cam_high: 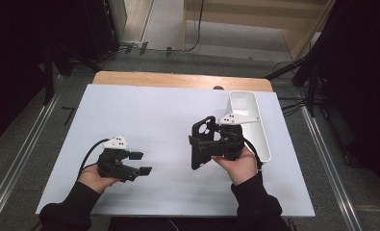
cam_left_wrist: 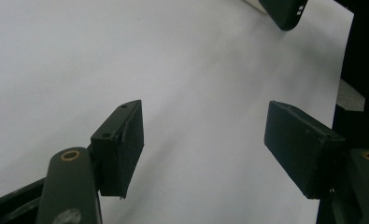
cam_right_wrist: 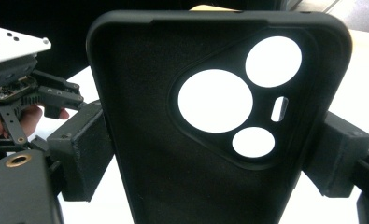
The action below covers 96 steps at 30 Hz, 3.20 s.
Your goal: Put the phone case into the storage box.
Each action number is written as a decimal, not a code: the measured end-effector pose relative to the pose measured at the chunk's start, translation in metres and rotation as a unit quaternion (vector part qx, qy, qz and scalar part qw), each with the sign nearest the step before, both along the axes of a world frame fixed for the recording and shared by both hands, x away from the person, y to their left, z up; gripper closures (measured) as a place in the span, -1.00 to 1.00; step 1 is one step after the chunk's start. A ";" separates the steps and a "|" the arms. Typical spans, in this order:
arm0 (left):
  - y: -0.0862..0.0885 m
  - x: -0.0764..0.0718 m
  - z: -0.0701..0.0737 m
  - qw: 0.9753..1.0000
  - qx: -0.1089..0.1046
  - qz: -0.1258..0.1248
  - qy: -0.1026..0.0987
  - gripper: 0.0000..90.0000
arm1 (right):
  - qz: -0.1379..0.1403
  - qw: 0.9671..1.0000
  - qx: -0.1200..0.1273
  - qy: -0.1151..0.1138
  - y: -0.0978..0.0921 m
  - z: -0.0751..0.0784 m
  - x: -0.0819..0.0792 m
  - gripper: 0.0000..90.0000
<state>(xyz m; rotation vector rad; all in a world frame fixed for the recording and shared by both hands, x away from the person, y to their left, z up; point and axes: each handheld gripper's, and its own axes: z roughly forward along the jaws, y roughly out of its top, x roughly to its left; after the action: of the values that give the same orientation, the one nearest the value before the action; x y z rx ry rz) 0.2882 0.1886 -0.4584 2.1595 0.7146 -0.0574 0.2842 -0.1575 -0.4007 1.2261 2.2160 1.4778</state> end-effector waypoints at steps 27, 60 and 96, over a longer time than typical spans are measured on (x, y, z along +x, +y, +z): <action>0.014 -0.013 -0.002 1.000 0.003 0.015 0.002 -0.36 | 0.024 0.999 -0.012 -0.020 -0.021 0.032 0.014 -0.72; 0.014 -0.014 -0.003 1.000 0.011 0.019 0.008 -0.36 | -0.064 0.998 -0.003 -0.030 -0.091 0.056 0.011 -0.72; 0.016 -0.014 -0.004 1.000 0.007 0.026 0.013 -0.36 | -0.186 0.982 -0.017 -0.026 -0.122 0.052 0.030 -0.72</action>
<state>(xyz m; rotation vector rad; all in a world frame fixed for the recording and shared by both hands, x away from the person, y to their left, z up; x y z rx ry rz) 0.2746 0.2044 -0.4628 2.1565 0.7872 -0.0534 0.3142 -0.2799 -0.3491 1.4738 1.8409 1.3015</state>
